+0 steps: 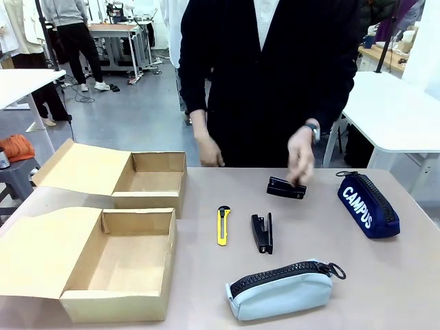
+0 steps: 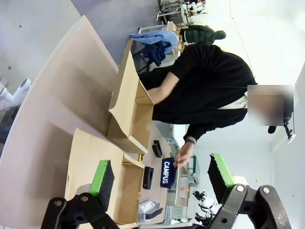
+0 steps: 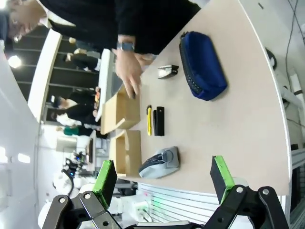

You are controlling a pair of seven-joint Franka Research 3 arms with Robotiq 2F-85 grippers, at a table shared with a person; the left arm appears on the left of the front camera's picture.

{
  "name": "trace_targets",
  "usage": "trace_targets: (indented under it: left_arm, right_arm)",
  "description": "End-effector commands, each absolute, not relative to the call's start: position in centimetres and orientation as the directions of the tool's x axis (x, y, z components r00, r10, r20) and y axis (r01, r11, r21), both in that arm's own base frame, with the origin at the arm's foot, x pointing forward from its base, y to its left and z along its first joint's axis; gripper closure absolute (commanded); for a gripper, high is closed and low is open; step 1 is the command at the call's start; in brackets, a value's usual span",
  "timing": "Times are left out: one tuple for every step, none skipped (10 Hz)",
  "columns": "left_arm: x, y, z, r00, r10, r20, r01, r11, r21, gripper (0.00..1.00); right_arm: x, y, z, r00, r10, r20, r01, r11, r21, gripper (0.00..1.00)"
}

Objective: Place items inside the box.
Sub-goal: Pick up a Pencil pouch or Stapler and place it inside the Mailer Box closest to the robot.

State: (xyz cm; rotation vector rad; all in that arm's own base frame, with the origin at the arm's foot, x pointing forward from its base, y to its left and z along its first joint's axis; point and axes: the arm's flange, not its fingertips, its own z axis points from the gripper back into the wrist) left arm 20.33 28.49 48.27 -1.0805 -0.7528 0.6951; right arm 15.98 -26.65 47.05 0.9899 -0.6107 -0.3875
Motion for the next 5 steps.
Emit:
trace_targets:
  left_arm:
    - [20.4, 28.6, 48.4, 0.563, 0.798, 0.214, -0.102, 0.324, -0.94, 0.0]
    - [20.4, 28.6, 48.4, 0.563, 0.798, 0.214, -0.102, 0.324, -0.94, 0.0]
    - [20.4, 28.6, 48.4, 0.563, 0.798, 0.214, -0.102, 0.324, -0.94, 0.0]
    - [20.4, 28.6, 48.4, 0.563, 0.798, 0.214, -0.102, 0.324, -0.94, 0.0]
    - [20.4, 28.6, 48.4, 0.563, 0.798, 0.214, -0.102, 0.324, -0.94, 0.0]
  right_arm:
    - [19.8, -21.4, 47.7, 0.803, -0.433, 0.409, -0.048, 0.637, 0.769, 0.0]
    - [22.3, -18.0, 47.2, 0.832, -0.337, 0.44, -0.067, 0.727, 0.684, 0.0]
    - [24.5, -14.9, 46.2, 0.867, -0.224, 0.445, -0.082, 0.817, 0.571, 0.0]
    - [25.9, -12.6, 45.1, 0.885, -0.115, 0.451, -0.118, 0.882, 0.456, 0.0]
    - [25.6, -12.5, 45.0, 0.867, -0.056, 0.495, -0.143, 0.924, 0.354, 0.0]
